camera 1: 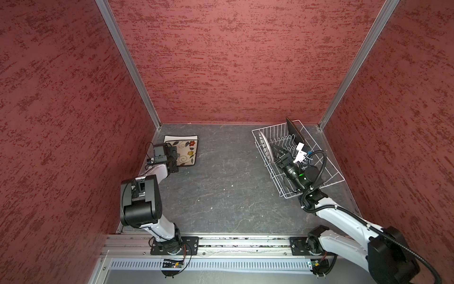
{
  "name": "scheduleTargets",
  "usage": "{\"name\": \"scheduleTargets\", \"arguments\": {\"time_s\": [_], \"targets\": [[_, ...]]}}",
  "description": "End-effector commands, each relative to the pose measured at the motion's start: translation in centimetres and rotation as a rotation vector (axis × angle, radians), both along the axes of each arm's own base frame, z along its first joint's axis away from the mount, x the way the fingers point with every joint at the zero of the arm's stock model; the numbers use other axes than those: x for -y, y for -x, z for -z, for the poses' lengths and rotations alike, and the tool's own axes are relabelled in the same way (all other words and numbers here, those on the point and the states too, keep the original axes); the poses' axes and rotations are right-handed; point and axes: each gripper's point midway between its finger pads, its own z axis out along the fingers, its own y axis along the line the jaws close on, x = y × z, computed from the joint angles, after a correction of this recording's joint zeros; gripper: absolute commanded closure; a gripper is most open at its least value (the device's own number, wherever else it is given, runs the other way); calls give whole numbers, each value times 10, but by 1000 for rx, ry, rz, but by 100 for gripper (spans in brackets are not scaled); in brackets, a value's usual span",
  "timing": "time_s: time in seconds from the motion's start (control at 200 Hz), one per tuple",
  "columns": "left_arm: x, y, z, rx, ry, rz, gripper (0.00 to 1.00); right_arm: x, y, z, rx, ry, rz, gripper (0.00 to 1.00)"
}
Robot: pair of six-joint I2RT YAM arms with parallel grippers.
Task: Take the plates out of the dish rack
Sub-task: 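Tilt the floral plate flat onto the white plate with the left gripper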
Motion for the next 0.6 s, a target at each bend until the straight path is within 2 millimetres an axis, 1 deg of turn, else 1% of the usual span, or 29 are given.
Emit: {"name": "scheduleTargets", "arguments": {"time_s": [0.0,0.095,0.266,0.411,0.596], "targets": [[3,-22,-18,73,-10,52,1,3,-2,-9,28,-4,20,1],[5,-25,-19,78,-12,69,0,2,-3,-9,28,-4,17,1],[3,-25,-21,40,-31,80,0,1,-5,-10,25,-2,17,1],[2,-20,-19,-21,-33,81,1,-2,-7,-12,26,0,6,1],[1,-17,-10,-68,-4,76,1,-2,-7,-6,18,-5,4,1]]}}
